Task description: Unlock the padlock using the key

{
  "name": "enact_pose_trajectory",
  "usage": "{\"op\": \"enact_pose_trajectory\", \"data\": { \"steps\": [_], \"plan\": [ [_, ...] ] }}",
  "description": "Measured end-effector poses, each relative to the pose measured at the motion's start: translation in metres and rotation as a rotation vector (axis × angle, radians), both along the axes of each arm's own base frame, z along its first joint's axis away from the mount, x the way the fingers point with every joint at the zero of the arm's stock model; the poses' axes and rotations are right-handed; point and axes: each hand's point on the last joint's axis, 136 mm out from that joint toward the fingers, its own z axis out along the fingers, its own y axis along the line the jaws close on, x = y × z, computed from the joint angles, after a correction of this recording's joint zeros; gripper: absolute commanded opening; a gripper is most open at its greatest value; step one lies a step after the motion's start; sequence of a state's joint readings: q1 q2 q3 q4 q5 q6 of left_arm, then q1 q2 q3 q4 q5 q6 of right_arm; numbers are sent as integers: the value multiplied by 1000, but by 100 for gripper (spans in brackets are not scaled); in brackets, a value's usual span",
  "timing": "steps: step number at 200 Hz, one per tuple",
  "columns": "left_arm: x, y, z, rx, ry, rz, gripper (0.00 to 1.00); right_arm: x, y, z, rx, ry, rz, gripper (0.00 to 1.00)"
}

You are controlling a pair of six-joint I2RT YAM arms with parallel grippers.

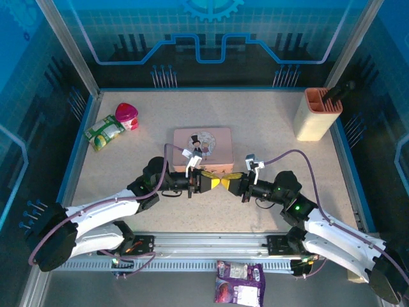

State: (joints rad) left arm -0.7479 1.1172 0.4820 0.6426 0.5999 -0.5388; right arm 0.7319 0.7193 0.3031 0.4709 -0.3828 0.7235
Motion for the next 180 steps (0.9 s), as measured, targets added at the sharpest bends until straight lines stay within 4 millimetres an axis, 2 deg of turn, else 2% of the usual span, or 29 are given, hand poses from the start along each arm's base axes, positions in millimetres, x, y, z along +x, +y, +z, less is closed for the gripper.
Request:
{"op": "enact_pose_trajectory", "data": {
  "steps": [11, 24, 39, 128, 139, 180],
  "plan": [
    [0, 0, -1, 2, 2, 1, 0, 0, 0, -1, -3, 0, -1, 10],
    [1, 0, -1, 4, 4, 2, 0, 1, -1, -2, -7, -1, -1, 18],
    [1, 1, -2, 6, 6, 3, 0, 1, -1, -2, -11, -2, -1, 18],
    [1, 2, -2, 7, 8, 1, 0, 1, 0, -4, -20, 0, 10, 0],
    [1, 2, -2, 7, 8, 1, 0, 1, 0, -4, -20, 1, 10, 0],
    [4, 3, -5, 23, -6, 19, 40, 5, -2, -6, -34, 15, -18, 0]
  ]
}}
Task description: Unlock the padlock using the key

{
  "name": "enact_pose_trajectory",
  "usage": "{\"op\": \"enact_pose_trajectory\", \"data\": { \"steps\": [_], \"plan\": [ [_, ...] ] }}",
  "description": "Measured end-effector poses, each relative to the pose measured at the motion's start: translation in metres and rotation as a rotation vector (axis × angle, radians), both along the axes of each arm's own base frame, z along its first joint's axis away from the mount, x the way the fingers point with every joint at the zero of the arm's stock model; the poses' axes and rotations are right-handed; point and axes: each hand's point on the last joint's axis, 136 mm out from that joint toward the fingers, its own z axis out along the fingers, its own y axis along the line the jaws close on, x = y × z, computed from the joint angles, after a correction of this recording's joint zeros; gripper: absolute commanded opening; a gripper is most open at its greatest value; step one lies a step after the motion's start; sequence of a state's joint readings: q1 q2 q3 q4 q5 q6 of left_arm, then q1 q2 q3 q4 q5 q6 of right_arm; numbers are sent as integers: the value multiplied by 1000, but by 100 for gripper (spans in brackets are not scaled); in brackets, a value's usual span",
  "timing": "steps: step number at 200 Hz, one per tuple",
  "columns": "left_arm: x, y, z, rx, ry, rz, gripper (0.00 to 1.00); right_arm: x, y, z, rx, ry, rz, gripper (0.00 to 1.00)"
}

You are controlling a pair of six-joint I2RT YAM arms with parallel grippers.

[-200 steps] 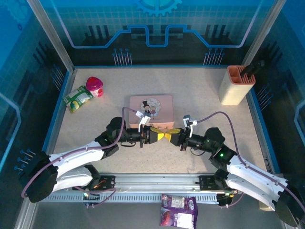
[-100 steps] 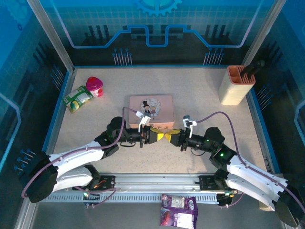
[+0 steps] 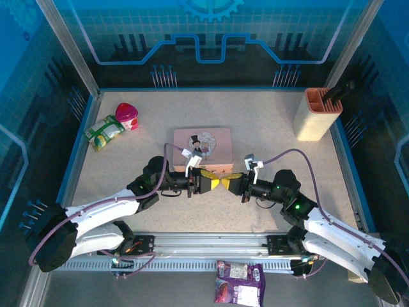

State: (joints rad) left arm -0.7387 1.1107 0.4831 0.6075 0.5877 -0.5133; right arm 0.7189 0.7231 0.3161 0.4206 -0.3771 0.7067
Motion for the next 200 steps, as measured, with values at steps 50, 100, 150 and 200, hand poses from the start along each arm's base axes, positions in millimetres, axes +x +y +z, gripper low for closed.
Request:
{"op": "enact_pose_trajectory", "data": {
  "steps": [50, 100, 150, 200],
  "plan": [
    [28, 24, 4, -5, -20, 247, 55, 21, -29, -9, 44, 55, -225, 0],
    [51, 32, -71, 158, 163, 493, 55, 34, -52, -56, 60, 185, -393, 0],
    [57, 45, -143, 327, 329, 721, 57, 41, -58, -48, 118, 193, -439, 0],
    [64, 54, -193, 463, 402, 837, 54, 40, -58, -51, 128, 198, -439, 0]
  ]
}}
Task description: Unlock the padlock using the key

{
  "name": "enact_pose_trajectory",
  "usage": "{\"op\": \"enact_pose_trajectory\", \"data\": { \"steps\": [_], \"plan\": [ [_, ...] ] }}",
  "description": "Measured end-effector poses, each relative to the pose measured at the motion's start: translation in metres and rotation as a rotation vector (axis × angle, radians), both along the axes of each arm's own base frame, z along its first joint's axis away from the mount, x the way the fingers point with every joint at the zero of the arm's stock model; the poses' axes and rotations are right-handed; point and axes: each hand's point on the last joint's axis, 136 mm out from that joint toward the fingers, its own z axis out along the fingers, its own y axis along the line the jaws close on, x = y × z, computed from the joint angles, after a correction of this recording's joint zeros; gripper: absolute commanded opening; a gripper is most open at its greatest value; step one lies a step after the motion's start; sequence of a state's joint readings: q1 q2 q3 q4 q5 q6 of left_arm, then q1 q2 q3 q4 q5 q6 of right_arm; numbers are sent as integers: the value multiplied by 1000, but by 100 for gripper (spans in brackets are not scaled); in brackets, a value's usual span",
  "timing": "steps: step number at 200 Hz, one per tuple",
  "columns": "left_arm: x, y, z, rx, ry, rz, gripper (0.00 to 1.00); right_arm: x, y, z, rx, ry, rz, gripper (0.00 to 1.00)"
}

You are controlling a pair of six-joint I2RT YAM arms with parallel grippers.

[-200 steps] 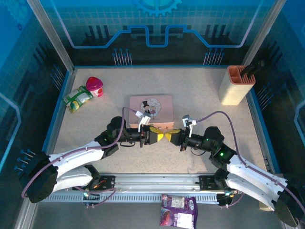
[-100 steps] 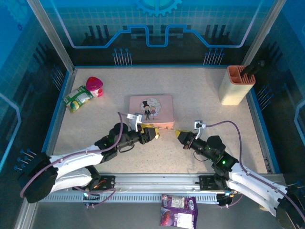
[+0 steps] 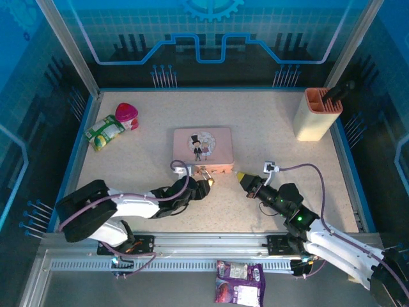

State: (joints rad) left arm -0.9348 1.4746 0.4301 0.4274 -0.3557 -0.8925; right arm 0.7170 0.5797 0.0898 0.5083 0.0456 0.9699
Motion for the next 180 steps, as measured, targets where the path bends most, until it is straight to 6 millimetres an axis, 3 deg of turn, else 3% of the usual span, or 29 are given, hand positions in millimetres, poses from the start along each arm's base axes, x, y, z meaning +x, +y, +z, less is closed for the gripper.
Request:
{"op": "enact_pose_trajectory", "data": {
  "steps": [23, 83, 132, 180],
  "plan": [
    [6, -6, -11, 25, 7, 10, 53, 0, 1, 0, 5, -6, 2, 0],
    [27, -21, -13, 30, -33, 46, 44, -1, 4, 2, 12, -13, 21, 0],
    [35, -31, -14, -3, -50, 54, 19, -2, 4, 2, 16, -5, 21, 0],
    [34, -36, -11, -63, -43, 41, 5, -4, 6, -15, 14, 81, -11, 0]
  ]
}}
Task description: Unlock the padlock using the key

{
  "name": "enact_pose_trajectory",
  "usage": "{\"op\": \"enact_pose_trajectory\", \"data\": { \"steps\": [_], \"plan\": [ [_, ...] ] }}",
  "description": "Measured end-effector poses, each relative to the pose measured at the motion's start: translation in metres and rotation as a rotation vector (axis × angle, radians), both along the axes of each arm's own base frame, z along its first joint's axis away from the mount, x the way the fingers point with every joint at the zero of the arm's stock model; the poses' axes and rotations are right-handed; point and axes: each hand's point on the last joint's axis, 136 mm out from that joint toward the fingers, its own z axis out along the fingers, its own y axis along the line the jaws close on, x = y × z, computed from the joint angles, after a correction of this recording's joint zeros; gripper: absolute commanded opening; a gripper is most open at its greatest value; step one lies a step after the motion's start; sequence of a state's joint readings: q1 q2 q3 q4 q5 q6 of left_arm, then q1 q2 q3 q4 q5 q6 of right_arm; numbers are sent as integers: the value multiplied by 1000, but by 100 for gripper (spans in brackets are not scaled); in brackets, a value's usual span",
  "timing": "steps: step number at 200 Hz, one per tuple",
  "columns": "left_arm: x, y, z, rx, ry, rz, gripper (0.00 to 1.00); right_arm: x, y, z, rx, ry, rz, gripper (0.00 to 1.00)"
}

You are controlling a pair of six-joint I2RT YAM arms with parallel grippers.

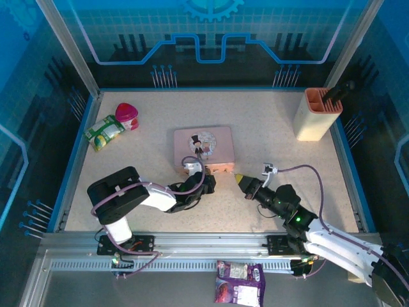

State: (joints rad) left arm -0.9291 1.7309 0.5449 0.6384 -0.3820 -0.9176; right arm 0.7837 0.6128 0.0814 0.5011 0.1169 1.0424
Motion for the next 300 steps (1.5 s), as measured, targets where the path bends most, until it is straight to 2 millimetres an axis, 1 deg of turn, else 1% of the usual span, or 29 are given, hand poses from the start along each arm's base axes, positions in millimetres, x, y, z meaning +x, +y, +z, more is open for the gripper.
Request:
{"op": "enact_pose_trajectory", "data": {
  "steps": [21, 42, 62, 82, 95, 107, 133, 149, 174, 198, 241, 280, 300],
  "plan": [
    [-3, 2, 2, -12, 7, -14, 4, -1, 1, -15, -5, 77, -22, 0],
    [-7, 3, 4, -38, 33, -41, 4, -2, 2, -39, -16, 190, -47, 0],
    [-8, 4, 9, -94, 72, -65, 3, -8, 5, -62, -14, 313, -64, 0],
    [-9, 4, 17, -155, 104, -74, 2, -13, 9, -77, 0, 402, -74, 0],
    [-9, 4, 23, -192, 118, -72, 2, -14, 11, -83, 12, 439, -85, 0],
    [-8, 2, 28, -231, 128, -71, 1, -14, 13, -84, 38, 445, -98, 0],
    [-10, -1, 31, -302, 151, -67, 0, -13, 15, -89, 69, 453, -120, 0],
    [-11, -2, 31, -327, 159, -63, 0, -11, 17, -88, 83, 448, -123, 0],
    [-8, -4, 38, -377, 155, -52, 0, -8, 23, -85, 116, 449, -120, 0],
    [-6, -5, 46, -439, 148, -38, 0, -6, 27, -87, 132, 452, -118, 0],
    [-2, -5, 59, -529, 131, -20, 0, -5, 41, -89, 167, 463, -95, 0],
    [-1, -5, 63, -567, 128, -11, 0, -9, 57, -92, 210, 459, -64, 0],
    [-1, -4, 65, -580, 129, -7, 0, -7, 59, -92, 240, 456, -71, 0]
  ]
}}
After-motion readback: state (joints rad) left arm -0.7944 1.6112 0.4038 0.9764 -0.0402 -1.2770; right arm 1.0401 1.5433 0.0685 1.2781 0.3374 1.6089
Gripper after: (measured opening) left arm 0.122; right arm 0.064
